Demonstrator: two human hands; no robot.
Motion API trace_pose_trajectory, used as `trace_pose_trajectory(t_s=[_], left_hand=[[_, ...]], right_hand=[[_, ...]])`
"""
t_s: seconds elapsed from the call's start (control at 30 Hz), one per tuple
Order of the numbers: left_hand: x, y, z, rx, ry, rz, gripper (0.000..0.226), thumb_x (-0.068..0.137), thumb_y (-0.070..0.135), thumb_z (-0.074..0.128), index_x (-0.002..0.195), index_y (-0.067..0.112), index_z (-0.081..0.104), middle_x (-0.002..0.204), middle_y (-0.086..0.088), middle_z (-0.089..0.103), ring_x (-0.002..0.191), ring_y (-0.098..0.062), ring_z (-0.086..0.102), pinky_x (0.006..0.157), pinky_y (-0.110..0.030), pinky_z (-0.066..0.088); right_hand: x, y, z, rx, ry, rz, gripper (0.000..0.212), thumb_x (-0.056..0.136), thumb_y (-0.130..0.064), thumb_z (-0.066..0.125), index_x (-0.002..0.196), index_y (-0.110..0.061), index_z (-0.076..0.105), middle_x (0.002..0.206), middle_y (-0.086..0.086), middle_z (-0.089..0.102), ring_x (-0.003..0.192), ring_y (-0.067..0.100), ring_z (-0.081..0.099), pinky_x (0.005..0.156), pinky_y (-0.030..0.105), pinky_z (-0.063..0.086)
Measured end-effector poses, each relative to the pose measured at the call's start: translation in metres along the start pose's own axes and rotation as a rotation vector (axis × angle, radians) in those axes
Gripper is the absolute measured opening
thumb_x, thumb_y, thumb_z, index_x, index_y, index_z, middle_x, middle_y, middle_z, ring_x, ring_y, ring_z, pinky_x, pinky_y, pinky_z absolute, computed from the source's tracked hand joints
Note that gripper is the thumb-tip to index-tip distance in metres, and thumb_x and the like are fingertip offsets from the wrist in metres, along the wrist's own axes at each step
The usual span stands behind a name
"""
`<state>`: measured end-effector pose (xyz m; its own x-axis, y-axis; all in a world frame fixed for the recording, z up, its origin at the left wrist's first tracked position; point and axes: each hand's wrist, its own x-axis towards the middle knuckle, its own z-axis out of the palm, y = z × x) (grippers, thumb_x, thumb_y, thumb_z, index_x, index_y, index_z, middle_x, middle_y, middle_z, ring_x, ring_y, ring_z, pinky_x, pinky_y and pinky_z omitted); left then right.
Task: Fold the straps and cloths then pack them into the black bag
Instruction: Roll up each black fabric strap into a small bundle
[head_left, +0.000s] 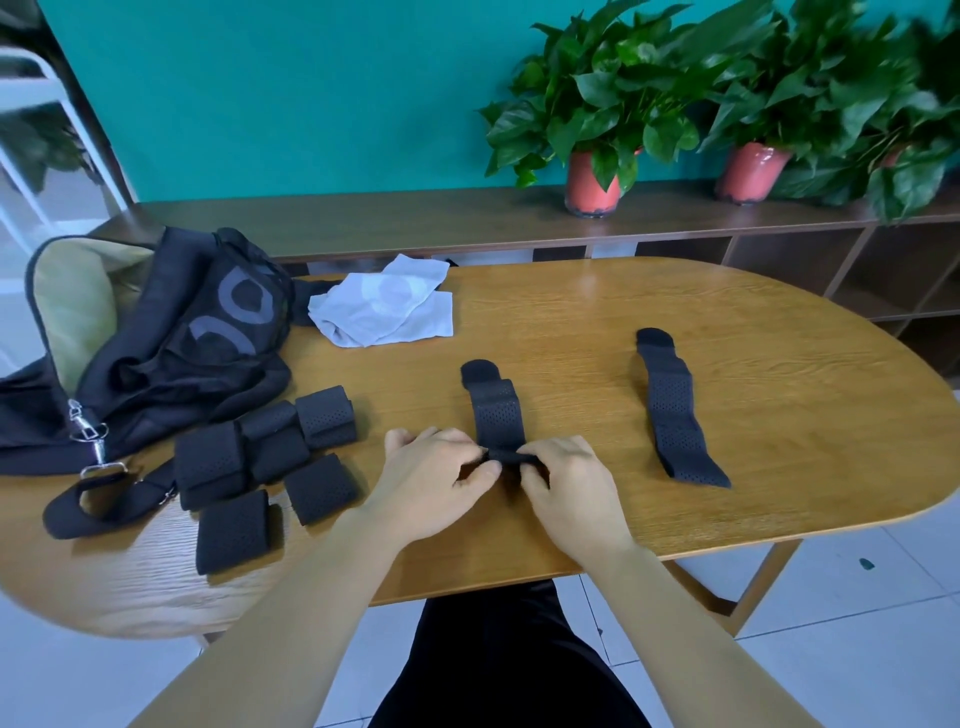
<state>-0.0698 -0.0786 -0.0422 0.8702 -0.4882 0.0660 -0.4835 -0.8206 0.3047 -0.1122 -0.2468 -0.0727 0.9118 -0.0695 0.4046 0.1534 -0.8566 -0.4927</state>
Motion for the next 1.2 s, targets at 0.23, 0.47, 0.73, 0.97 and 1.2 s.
trace_pose_trajectory(t_s=[0.23, 0.47, 0.73, 0.97, 1.2], left_hand=[[0.013, 0.004, 0.017, -0.115, 0.231, -0.188, 0.020, 0.096, 0.033, 0.051, 0.079, 0.024, 0.059, 0.076, 0.011, 0.065, 0.079, -0.011, 0.057, 0.081, -0.032, 0.022], [0.025, 0.009, 0.025, 0.005, 0.276, -0.288, 0.033, 0.098, 0.036, 0.045, 0.068, 0.025, 0.051, 0.064, 0.006, 0.056, 0.068, -0.016, 0.053, 0.080, -0.030, 0.020], [0.029, 0.012, 0.026, 0.090, 0.259, -0.282, 0.023, 0.098, 0.038, 0.044, 0.110, 0.027, 0.059, 0.099, 0.005, 0.059, 0.100, -0.017, 0.054, 0.080, -0.034, 0.024], [0.027, 0.004, 0.029, 0.156, 0.129, -0.129, 0.050, 0.097, 0.018, 0.039, 0.147, 0.026, 0.034, 0.156, 0.012, 0.026, 0.135, -0.014, 0.025, 0.089, -0.031, 0.025], [0.034, -0.003, 0.016, 0.145, 0.035, -0.070, 0.053, 0.094, 0.039, 0.044, 0.145, 0.027, 0.039, 0.152, 0.013, 0.035, 0.135, -0.010, 0.027, 0.100, -0.034, 0.019]], right_hand=[[0.022, -0.004, 0.015, 0.102, 0.078, 0.256, 0.016, 0.093, -0.022, 0.056, 0.104, -0.013, 0.064, 0.089, 0.000, 0.064, 0.090, 0.016, 0.054, 0.066, 0.025, 0.040], [0.031, -0.005, 0.032, -0.089, 0.128, 0.220, 0.021, 0.093, -0.021, 0.056, 0.106, -0.009, 0.068, 0.093, 0.008, 0.063, 0.089, 0.024, 0.054, 0.065, 0.027, 0.040], [0.030, -0.007, 0.037, -0.208, 0.192, 0.123, 0.033, 0.073, -0.010, 0.080, 0.104, -0.010, 0.071, 0.080, 0.007, 0.059, 0.069, 0.023, 0.058, 0.042, 0.025, 0.043], [0.030, -0.007, 0.038, -0.248, 0.150, 0.096, 0.017, 0.069, -0.003, 0.080, 0.080, -0.013, 0.071, 0.079, 0.005, 0.056, 0.063, 0.020, 0.053, 0.036, 0.024, 0.040], [0.029, -0.005, 0.038, -0.246, 0.088, 0.061, 0.006, 0.080, -0.010, 0.064, 0.083, -0.010, 0.068, 0.102, 0.007, 0.065, 0.085, 0.026, 0.057, 0.059, 0.032, 0.050]])
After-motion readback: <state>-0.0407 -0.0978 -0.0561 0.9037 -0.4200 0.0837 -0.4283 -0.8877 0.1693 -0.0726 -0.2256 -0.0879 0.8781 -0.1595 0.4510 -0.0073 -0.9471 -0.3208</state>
